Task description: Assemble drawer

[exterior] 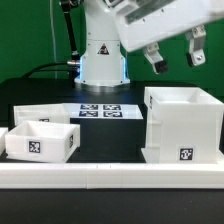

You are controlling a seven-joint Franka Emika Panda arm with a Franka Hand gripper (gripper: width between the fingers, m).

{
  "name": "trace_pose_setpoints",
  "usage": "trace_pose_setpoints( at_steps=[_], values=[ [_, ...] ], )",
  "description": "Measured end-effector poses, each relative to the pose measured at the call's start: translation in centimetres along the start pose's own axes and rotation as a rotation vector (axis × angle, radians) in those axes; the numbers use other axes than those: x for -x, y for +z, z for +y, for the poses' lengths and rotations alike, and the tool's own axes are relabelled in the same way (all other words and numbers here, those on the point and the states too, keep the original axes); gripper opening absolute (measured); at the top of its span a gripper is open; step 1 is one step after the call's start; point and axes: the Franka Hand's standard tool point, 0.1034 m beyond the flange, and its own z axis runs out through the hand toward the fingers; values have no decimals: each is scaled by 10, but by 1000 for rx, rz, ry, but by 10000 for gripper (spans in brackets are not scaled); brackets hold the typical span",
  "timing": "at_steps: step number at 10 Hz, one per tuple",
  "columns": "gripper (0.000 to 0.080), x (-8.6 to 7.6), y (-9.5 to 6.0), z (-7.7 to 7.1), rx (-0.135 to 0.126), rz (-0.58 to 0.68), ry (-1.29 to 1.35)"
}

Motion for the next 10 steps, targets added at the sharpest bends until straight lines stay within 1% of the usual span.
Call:
trace_pose_setpoints(
  at_steps=[1, 2, 4, 5, 6, 7, 8, 9, 10],
  values=[
    [649, -1, -2, 8, -2, 14, 8],
    [649, 0, -1, 10, 3, 14, -3],
    [649, 0, 0, 10, 4, 14, -5],
    [649, -2, 1, 14, 23, 9, -134],
    [649, -10, 0, 30, 98, -6, -353],
    [649, -21, -2, 39, 119, -4, -453],
    [649, -29, -3, 47, 137, -5, -591],
    [649, -39, -3, 59, 153, -1, -713],
    [649, -50, -3, 71, 161, 8, -786]
  ],
)
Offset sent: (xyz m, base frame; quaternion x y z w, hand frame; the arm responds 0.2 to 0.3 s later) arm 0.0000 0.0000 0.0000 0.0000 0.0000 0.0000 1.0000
